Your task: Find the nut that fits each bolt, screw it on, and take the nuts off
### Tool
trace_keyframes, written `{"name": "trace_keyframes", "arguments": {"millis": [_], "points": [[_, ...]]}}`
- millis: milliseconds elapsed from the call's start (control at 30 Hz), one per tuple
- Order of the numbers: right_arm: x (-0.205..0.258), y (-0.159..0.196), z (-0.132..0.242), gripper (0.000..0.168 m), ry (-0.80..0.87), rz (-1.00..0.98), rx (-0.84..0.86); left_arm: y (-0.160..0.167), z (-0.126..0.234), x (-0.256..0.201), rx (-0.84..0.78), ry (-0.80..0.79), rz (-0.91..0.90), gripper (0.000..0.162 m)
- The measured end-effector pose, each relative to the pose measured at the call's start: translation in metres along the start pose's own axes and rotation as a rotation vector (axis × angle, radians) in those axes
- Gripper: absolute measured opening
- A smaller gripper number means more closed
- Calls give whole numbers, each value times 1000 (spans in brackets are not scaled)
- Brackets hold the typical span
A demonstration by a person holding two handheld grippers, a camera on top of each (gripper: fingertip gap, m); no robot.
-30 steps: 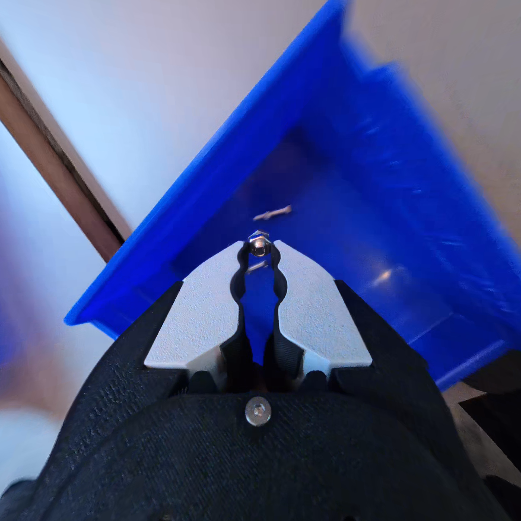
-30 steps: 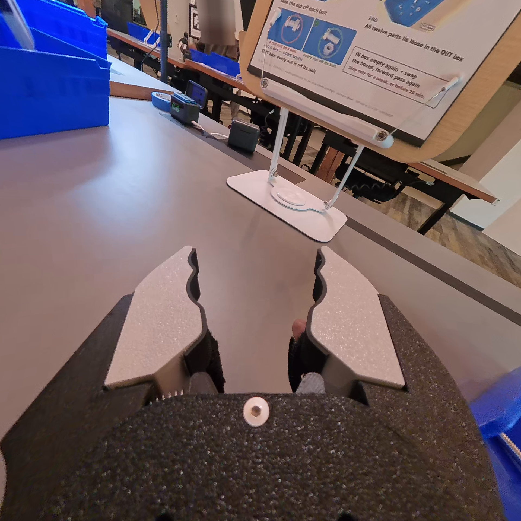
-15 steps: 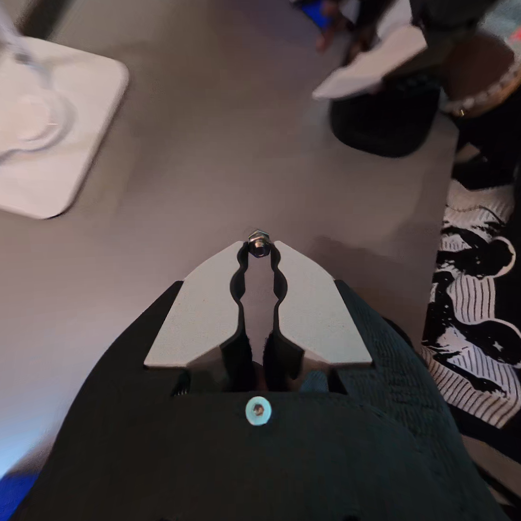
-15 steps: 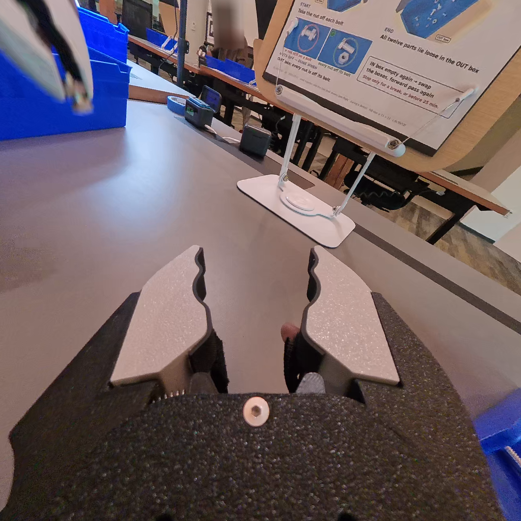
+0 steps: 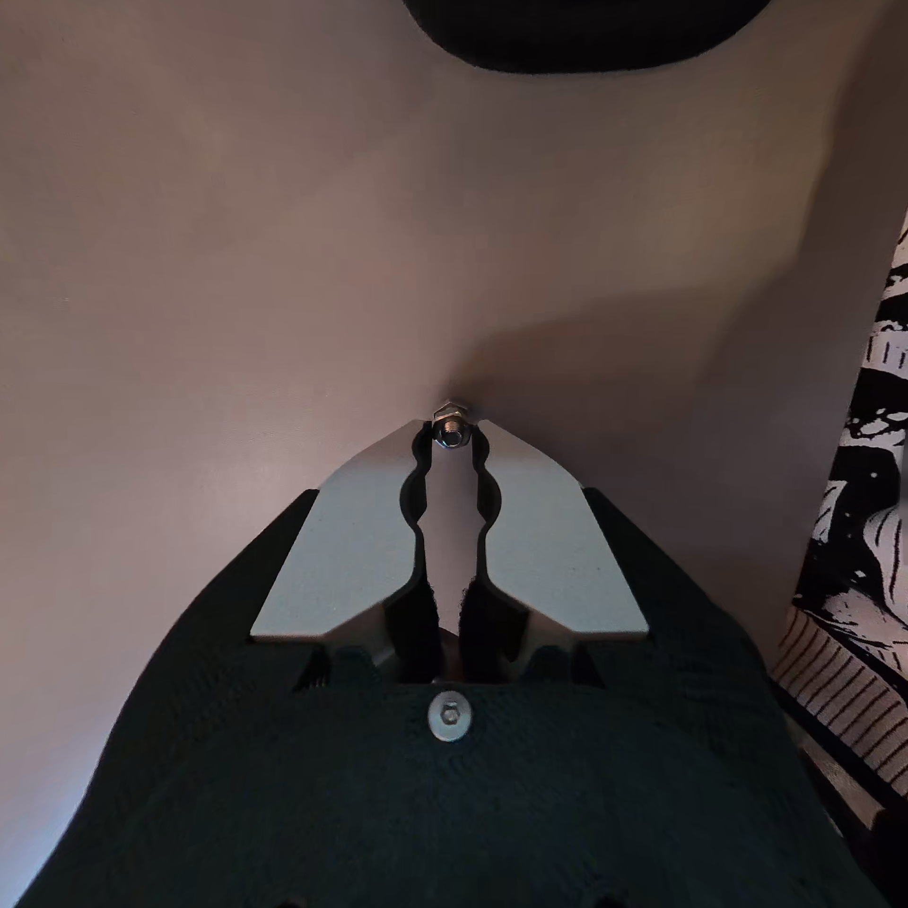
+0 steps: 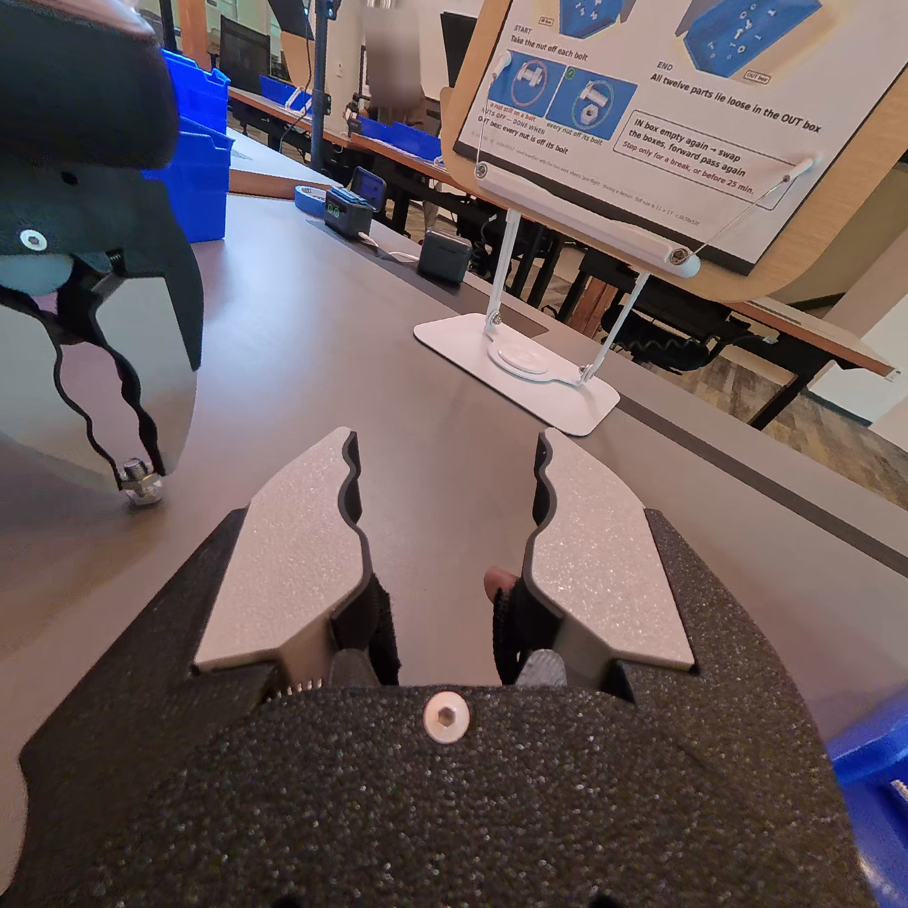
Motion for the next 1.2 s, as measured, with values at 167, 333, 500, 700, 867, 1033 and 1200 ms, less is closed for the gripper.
{"name": "trace_keyframes", "arguments": {"millis": [167, 333, 500, 700, 867, 1033, 1200], "points": [[0, 0, 0, 69, -2, -4, -2, -5, 8, 4, -96, -46, 7, 36], [17, 1, 3, 68, -132, 29, 6, -24, 47, 3, -712, -41, -2, 56], [63, 16, 15, 58, -489, 133, 142, -9, 90, -11, -1259, -124, -86, 74], [114, 14, 14, 38, -745, 123, 249, -4, 95, -15, -1261, -203, -166, 79], [132, 32, 12, 35, -841, 165, 408, 1, 91, -11, -1227, -248, -167, 79], [136, 33, 10, 21, -826, 199, 394, -1, 88, -12, -1204, -240, -176, 78], [140, 25, 7, 12, -821, 205, 338, -1, 86, -15, -1194, -243, -193, 78]]}}
Point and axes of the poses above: each gripper's, where its closed fingertips meet, z back along the fingers, y out of its underside, x = y × z across the jaws, the point moved 1 cm from there along z, back along the fingers, and after that the axes turned 15 degrees about y, right-handed, at the moved point
